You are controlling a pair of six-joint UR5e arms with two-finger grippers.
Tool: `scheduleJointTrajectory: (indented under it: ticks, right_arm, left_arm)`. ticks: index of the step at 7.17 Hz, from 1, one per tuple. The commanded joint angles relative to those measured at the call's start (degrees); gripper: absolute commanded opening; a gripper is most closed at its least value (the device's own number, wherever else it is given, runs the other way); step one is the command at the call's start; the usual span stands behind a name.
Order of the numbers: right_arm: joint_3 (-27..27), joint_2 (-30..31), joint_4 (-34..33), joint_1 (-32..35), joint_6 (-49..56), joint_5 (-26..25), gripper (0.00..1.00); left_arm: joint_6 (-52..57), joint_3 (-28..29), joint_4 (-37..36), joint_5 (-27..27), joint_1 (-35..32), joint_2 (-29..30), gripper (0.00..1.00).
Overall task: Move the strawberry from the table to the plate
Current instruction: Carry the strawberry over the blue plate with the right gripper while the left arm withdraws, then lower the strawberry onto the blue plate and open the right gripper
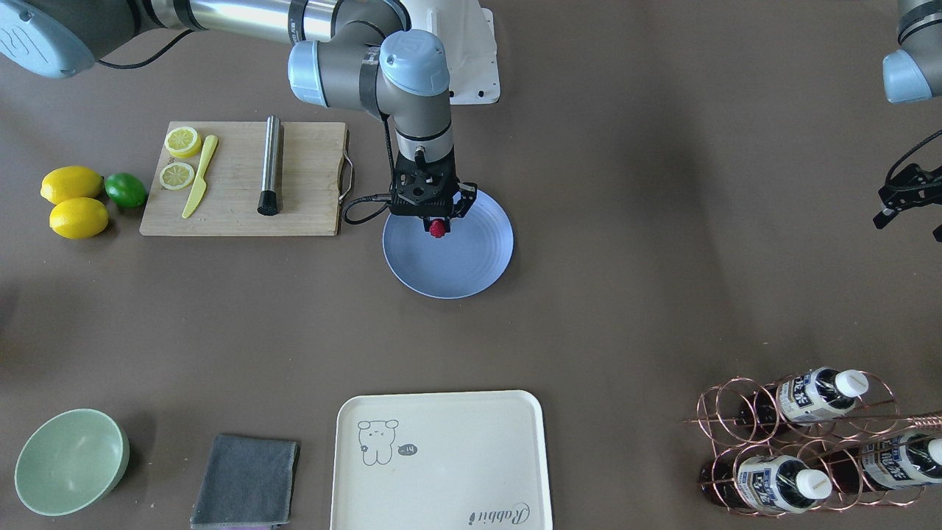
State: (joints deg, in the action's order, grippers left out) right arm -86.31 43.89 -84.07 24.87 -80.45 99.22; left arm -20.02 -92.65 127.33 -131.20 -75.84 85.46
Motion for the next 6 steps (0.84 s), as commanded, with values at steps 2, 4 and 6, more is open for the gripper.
scheduleJointTrajectory:
  ticks: [2, 4, 6]
  right_arm:
    - [2.0, -0.7, 1.0, -0.4, 0.4, -1.1, 0.00]
    - [2.6, -0.6, 1.0, -1.1, 0.5, -1.3, 0.00]
    - [3.3, -0.6, 1.0, -1.8, 0.5, -1.3, 0.00]
  left_arm:
    - [0.2, 1.8, 0.0, -0.2, -0.9, 0.3, 0.98]
    - [0.2, 1.9, 0.0, -0.2, -1.1, 0.3, 0.98]
    - [0.2, 1.9, 0.0, -0.2, -1.6, 0.3, 0.98]
